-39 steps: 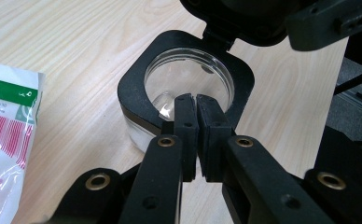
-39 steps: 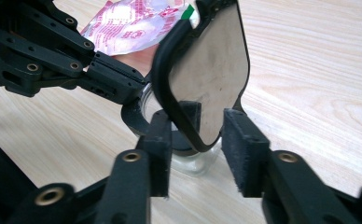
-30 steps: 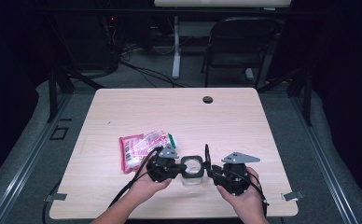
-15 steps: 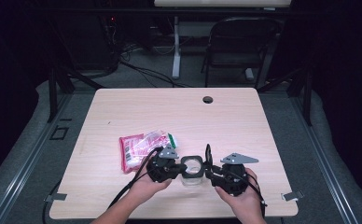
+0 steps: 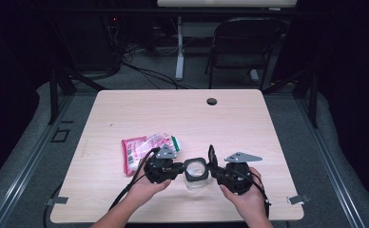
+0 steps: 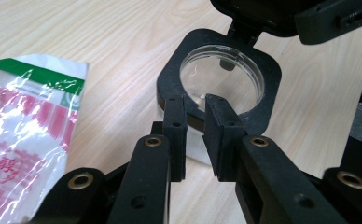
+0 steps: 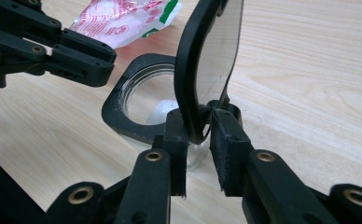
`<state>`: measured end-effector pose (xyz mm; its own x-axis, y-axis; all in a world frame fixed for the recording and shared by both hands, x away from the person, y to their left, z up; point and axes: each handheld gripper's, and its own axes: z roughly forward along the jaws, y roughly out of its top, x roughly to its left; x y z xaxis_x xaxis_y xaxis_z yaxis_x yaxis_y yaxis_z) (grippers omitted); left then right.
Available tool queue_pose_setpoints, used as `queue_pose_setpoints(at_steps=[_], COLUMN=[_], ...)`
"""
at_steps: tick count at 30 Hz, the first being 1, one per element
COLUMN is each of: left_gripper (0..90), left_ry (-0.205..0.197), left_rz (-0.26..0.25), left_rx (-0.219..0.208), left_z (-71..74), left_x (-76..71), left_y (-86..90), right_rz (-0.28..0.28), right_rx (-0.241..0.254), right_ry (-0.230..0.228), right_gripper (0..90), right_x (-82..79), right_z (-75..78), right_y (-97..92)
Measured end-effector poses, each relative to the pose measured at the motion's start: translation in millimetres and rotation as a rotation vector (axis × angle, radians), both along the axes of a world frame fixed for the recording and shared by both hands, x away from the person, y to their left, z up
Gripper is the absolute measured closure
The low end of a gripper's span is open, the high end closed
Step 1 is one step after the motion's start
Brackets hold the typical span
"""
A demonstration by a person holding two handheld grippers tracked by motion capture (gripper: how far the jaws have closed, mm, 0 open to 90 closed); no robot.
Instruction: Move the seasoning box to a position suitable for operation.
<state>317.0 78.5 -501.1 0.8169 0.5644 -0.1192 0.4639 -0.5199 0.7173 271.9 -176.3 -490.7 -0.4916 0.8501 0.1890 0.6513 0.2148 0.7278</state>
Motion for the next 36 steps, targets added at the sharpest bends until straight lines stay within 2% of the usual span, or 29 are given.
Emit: queue_pose_setpoints(at_steps=[11,15,18,24,28,30,36], left_gripper=[74.9,72.1,68.8,65.3,65.5,66.6,65.0], left_ry=[0.001,0.004,0.003,0.011,0.024,0.018,0.024], left_rz=[0.028,0.030,0.024,0.025,0.018,0.019,0.042], left_rx=[-0.014,-0.024,-0.025,-0.043,-0.028,-0.020,-0.036], left_z=[-0.8,-2.4,-4.5,-6.3,-9.9,-10.8,-11.6], left_x=[5.5,10.9,16.2,21.2,22.1,21.2,20.2], left_y=[7.0,-1.5,-14.3,-27.3,-31.1,-31.2,-27.4], right_rz=[-0.028,-0.047,-0.051,-0.054,-0.050,-0.046,-0.040], right_rx=[0.038,0.070,0.068,0.058,0.082,0.090,0.100], right_ry=[0.025,0.037,0.038,0.041,0.050,0.054,0.059], right_gripper=[79.0,79.3,82.1,83.4,83.4,83.3,82.6], right_x=[24.0,29.8,34.2,41.1,46.5,49.8,60.4], right_z=[0.9,-0.5,-0.8,-0.7,-1.7,-2.3,-3.5], right_y=[-16.2,-21.6,-23.1,-23.4,-22.3,-21.6,-16.7])
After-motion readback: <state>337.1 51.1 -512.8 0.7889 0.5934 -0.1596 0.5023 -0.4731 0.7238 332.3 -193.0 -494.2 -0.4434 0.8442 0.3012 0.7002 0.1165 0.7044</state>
